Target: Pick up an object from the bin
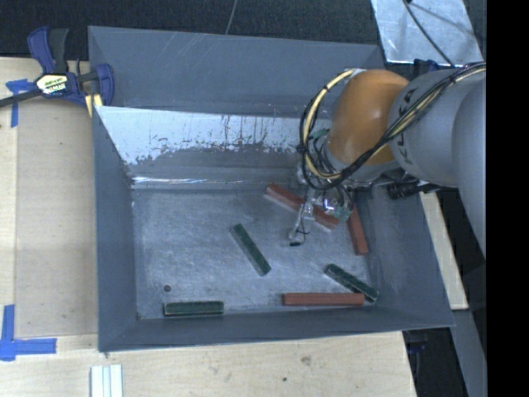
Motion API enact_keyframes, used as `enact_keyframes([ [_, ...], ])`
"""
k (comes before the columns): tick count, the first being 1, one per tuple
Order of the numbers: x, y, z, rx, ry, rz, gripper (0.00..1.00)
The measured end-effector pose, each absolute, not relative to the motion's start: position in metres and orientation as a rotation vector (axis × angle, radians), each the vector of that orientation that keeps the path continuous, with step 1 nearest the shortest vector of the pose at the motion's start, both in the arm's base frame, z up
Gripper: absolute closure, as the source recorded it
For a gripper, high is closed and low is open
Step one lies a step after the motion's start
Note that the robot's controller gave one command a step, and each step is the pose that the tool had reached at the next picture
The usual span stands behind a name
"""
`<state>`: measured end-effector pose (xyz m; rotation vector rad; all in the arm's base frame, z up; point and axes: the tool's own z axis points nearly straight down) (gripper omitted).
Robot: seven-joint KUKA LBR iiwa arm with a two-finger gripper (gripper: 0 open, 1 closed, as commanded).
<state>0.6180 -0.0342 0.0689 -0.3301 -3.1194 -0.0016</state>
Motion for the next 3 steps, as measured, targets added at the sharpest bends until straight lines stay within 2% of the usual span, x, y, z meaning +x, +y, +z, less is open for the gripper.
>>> enact_keyframes([
  [1, 0.6223, -0.0384, 0.0673, -0.15, -3.145, -0.002, 1.0],
  [3, 0.6226, -0.0384, 0.0679, -0.15, -3.146, -0.002, 1.0],
])
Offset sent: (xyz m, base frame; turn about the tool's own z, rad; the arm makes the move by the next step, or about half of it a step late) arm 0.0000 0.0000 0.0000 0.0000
